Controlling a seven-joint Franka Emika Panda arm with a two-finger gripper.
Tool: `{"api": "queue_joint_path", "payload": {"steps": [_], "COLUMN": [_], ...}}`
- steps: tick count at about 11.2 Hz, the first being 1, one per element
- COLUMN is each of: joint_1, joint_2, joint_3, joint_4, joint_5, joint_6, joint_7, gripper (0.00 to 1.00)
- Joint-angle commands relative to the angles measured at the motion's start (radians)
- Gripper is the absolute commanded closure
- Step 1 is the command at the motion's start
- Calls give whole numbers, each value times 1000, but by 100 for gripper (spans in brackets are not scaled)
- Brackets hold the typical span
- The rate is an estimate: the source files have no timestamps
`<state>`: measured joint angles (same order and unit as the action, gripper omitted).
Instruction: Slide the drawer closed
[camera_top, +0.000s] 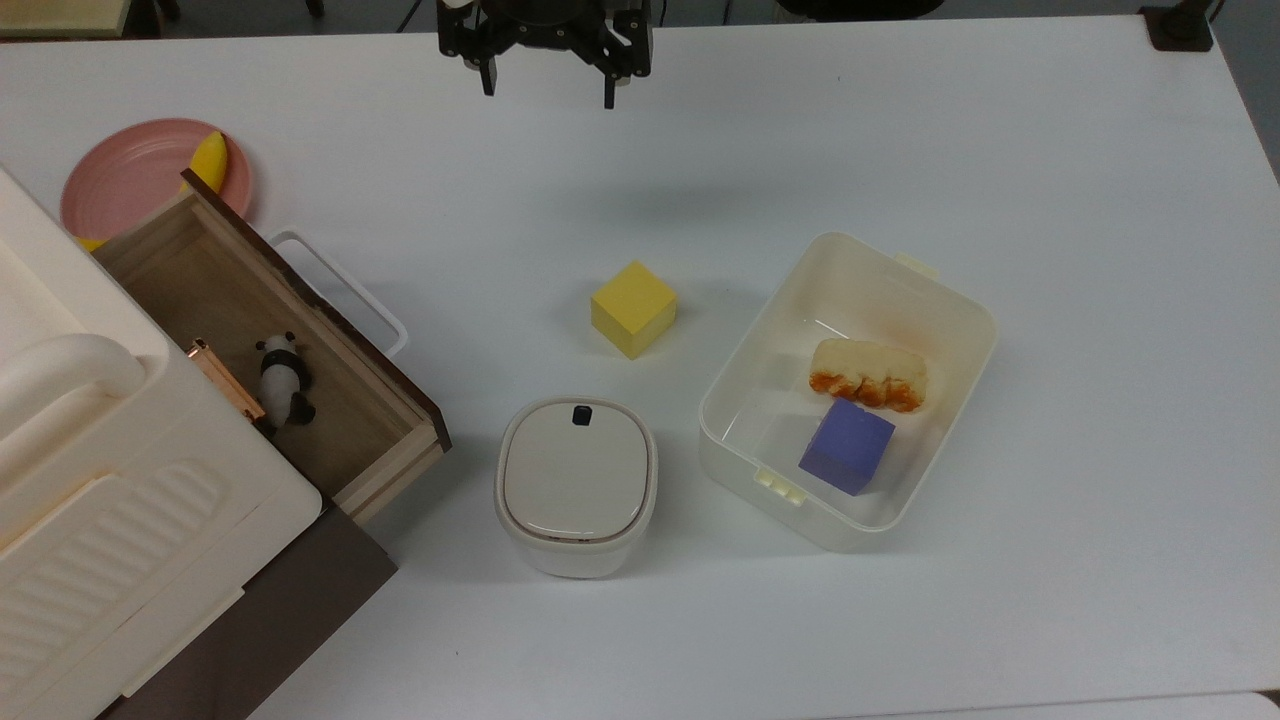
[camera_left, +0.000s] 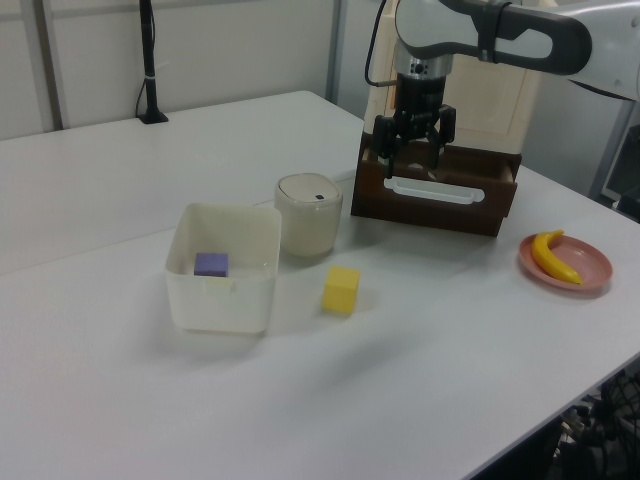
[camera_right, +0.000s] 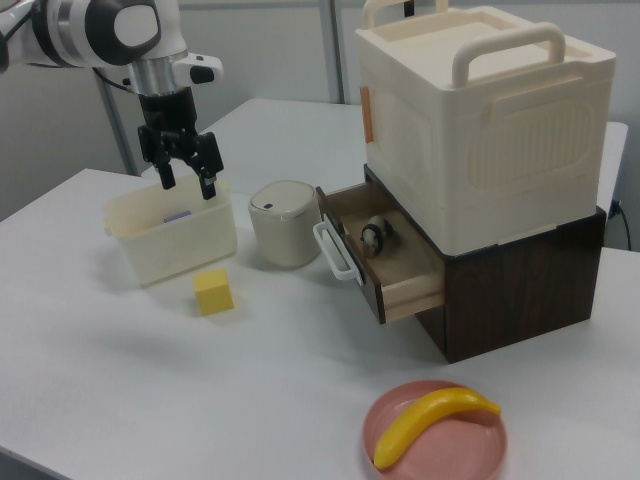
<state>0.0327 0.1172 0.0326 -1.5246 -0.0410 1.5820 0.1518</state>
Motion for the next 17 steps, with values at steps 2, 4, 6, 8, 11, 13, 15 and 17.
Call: {"api": "queue_joint_path", "payload": {"steps": [2, 4, 6, 8, 11, 13, 15, 17], "joint_1": [1, 1, 1, 1, 1, 0, 0, -2], "joint_2": [-21, -21, -21, -14, 7, 10, 30, 47], "joint_3": [-13, -13, -13, -13, -17, -37, -66, -105], "joint_4": [-17, -17, -17, -19, -19, -25, -31, -34], "joint_5": [-3, -3, -3, -3, -5, 10, 47, 67], "joint_6": [-17, -17, -16, -10, 0, 21, 35, 67], "joint_7": [-29, -29, -31, -31, -64, -64, -40, 78], "gripper": [0, 0, 0, 0, 2, 41, 79, 97]}}
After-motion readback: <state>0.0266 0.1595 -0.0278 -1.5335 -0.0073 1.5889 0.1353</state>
